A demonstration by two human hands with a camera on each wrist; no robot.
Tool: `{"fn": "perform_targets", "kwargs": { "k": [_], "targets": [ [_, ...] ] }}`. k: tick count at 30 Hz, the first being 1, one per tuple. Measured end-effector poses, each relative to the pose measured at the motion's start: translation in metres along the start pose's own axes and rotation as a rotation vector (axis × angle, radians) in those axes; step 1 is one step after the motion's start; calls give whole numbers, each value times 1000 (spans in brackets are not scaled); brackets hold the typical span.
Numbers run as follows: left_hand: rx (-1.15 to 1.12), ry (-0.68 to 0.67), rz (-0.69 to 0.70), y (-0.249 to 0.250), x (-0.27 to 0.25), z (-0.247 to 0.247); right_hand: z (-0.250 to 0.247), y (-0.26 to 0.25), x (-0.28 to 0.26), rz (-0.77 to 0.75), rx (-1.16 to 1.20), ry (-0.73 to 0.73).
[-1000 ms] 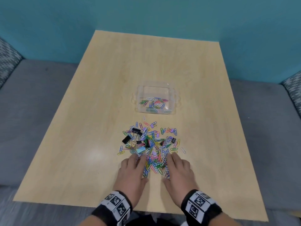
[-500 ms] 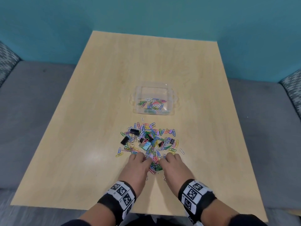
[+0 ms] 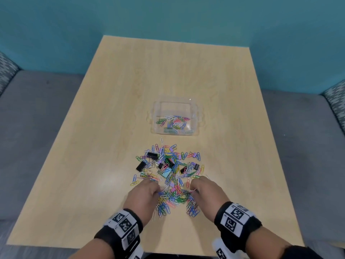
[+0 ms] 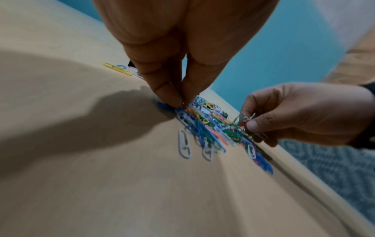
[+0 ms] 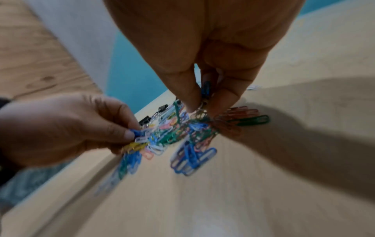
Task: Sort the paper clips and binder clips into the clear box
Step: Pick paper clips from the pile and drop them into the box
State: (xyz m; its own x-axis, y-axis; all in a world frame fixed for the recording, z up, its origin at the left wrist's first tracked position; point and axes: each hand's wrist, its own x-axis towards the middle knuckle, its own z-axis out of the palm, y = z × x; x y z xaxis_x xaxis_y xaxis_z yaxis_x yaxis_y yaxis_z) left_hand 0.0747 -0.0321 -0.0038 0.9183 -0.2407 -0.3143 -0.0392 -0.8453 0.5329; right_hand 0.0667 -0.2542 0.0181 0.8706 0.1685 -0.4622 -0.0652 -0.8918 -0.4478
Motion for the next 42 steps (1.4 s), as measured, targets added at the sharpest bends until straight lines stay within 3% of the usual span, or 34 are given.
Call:
{"fn": "perform_targets", "kwargs": {
  "k": [4,8,11,13,17,21,26,30,32,35,39,42],
  "targets": [
    [-214,-47,-144,-5,5,-6,-11,6,5,104,290,-64],
    [-594,-84,-343,-2,11,-21,-27,12,13,216,623,-142],
    [-840,-82,-372,10,23,-45,-50,12,25,221,736,-169],
    [-889,-80,-340,20,40,-63,-70,11,40,218,781,-148],
    [-796,50,-268,38,105,-96,-112,0,89,181,783,8],
    [-760,159,-289,52,168,-105,-135,-18,137,188,690,143],
    [-722,176,-255,65,190,-104,-138,-34,161,190,753,171],
    [-606,195,-164,50,157,-103,-137,-21,133,179,782,206],
    [-404,195,-112,33,121,-97,-125,-3,104,137,527,234],
    [-193,204,45,7,51,-76,-87,27,47,89,154,157],
    [57,57,142,-25,-25,-27,-19,51,-20,-36,-90,75],
    [249,-15,198,-30,-47,-1,14,54,-37,-100,-189,102]
  ]
}}
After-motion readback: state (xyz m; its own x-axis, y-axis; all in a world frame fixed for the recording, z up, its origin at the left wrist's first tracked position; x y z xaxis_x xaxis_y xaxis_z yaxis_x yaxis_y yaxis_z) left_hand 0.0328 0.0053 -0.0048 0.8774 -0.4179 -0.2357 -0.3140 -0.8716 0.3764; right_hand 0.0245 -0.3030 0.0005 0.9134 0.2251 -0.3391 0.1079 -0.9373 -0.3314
